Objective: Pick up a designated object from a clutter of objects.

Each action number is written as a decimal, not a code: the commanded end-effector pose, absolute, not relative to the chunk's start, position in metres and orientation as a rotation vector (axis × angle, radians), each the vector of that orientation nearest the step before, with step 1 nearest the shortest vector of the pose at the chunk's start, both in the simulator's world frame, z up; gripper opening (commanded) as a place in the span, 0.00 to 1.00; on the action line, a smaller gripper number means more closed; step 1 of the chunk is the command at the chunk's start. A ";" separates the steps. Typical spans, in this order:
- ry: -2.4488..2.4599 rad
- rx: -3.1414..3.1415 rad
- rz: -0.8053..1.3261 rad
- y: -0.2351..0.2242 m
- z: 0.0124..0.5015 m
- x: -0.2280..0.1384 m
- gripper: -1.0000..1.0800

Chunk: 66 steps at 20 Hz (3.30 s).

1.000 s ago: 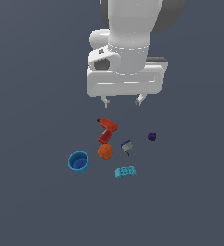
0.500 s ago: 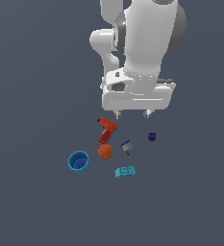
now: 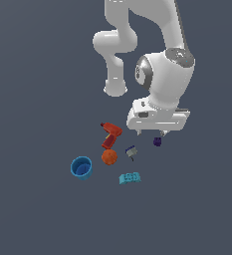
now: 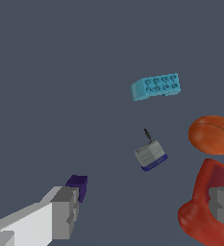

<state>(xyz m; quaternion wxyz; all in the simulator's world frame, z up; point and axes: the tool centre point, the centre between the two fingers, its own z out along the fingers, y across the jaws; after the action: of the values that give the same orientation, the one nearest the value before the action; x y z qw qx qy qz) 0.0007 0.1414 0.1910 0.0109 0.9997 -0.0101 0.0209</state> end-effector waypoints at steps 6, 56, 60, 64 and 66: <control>-0.111 3.127 0.033 0.191 0.121 -0.033 0.96; -0.169 3.137 0.000 0.221 0.028 -0.067 0.00; -0.168 3.137 0.001 0.213 0.041 -0.065 0.00; -0.168 3.137 0.001 0.199 0.061 -0.062 0.00; -0.168 3.137 0.001 0.190 0.074 -0.060 0.00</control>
<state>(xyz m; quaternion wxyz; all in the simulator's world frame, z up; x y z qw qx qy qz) -0.0618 0.1969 0.0645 0.0003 0.9986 -0.0534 -0.0003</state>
